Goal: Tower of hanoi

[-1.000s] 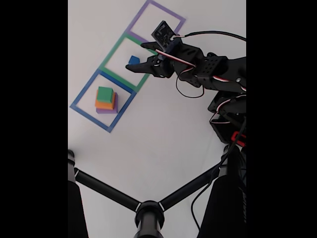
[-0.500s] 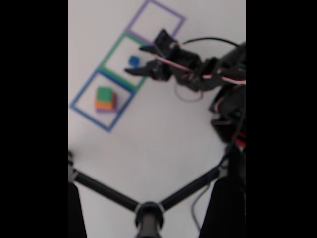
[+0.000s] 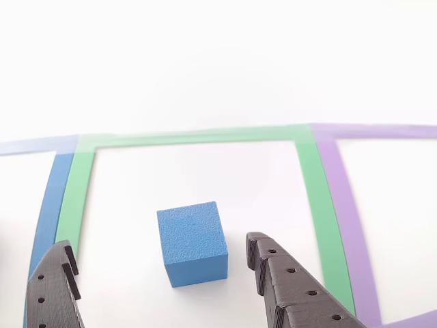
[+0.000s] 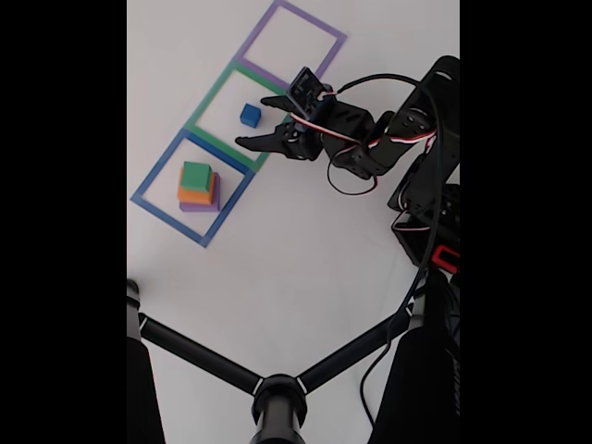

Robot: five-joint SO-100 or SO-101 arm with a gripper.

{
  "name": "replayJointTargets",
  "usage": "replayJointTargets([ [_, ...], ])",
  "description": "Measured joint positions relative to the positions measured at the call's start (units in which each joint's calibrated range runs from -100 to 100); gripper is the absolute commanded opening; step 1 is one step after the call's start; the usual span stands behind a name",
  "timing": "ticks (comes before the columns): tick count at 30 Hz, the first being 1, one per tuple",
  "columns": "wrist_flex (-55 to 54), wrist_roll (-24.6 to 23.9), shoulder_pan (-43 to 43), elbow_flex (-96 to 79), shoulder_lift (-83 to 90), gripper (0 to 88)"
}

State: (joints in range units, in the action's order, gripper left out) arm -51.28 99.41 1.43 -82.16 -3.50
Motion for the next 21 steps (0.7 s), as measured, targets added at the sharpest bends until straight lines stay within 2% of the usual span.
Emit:
replayJointTargets([
  [21,-1.1,0.0,-0.3,6.3,-7.2,17.4],
])
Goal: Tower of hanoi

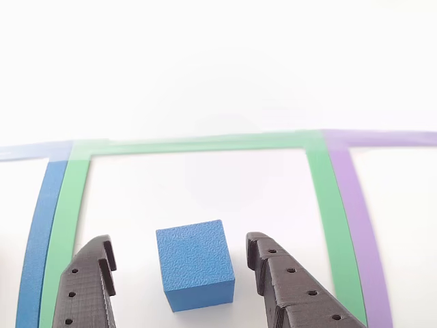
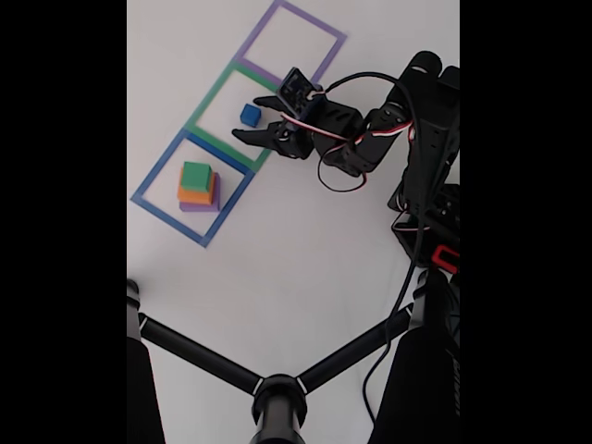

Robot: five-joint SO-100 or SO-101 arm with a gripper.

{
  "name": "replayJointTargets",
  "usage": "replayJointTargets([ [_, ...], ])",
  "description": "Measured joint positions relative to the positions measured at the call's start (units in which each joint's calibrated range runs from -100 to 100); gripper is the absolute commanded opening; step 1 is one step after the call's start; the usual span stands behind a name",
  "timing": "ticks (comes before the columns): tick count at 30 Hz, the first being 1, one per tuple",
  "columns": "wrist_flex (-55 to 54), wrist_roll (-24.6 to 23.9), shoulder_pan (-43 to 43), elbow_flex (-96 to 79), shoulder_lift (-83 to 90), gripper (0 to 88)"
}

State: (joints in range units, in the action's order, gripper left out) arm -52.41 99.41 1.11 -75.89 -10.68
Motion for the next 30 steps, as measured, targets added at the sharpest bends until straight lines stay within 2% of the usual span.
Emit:
replayJointTargets([
  [16,-0.1,0.0,-0.7,0.7,-1.2,6.7],
  [30,-0.1,0.6,-1.1,0.7,-2.1,2.9],
])
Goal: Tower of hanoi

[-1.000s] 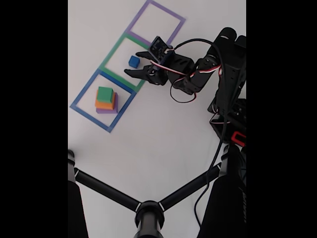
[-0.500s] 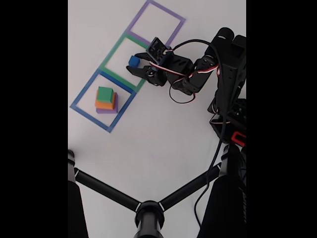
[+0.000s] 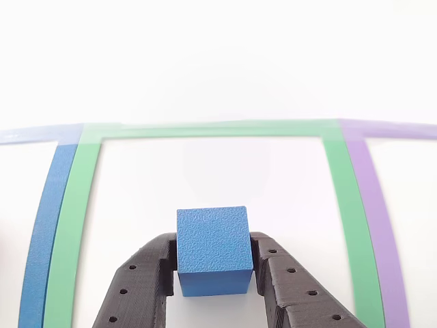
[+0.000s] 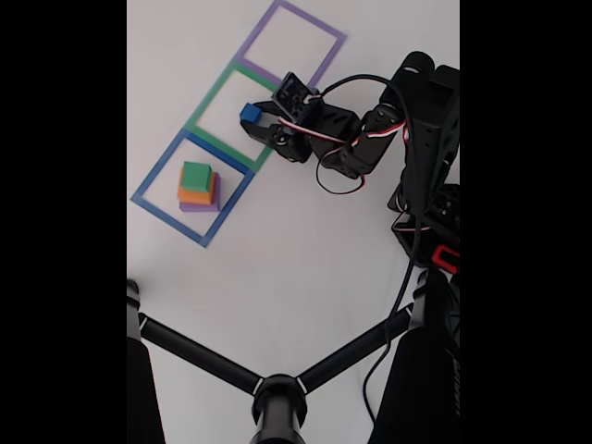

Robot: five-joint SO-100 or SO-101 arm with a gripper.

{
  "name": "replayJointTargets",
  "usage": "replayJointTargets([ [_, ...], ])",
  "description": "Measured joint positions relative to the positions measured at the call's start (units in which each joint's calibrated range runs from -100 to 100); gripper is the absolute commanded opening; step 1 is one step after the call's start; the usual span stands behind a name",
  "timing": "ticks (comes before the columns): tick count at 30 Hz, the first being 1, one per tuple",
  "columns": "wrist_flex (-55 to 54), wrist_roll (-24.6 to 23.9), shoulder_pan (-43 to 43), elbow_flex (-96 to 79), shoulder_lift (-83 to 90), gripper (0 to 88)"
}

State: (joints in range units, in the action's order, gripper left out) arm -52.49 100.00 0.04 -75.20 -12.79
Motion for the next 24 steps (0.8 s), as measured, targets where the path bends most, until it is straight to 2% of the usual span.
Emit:
replayJointTargets([
  [14,2.2,-0.6,-0.3,0.2,3.1,2.8],
  [18,9.4,-0.6,-1.1,0.6,10.0,2.8],
  [24,27.4,-0.6,-2.0,2.9,24.0,2.6],
])
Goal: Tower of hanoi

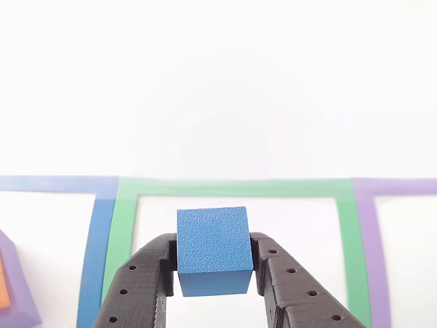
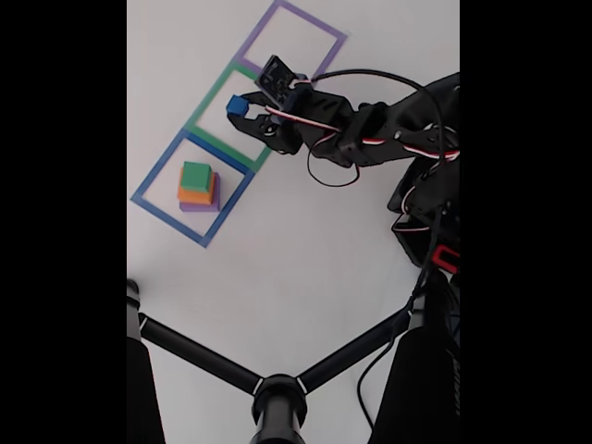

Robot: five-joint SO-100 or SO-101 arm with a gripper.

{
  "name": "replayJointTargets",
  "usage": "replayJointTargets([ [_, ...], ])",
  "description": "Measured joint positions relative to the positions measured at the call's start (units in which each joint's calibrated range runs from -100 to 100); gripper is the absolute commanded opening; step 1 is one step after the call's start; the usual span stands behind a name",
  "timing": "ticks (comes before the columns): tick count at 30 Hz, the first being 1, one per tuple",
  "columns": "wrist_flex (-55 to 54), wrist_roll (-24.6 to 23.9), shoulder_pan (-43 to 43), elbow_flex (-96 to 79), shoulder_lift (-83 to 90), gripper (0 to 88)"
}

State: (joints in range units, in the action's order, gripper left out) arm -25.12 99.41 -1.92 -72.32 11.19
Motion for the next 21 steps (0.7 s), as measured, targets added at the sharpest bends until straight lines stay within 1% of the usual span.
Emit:
replayJointTargets([
  [5,19.3,0.0,-0.4,6.0,10.5,2.5],
  [9,37.4,0.0,-0.4,15.1,16.9,2.4],
  [15,66.5,0.0,-2.5,34.8,20.4,2.3],
  [21,90.6,0.0,-6.0,58.3,20.4,2.2],
])
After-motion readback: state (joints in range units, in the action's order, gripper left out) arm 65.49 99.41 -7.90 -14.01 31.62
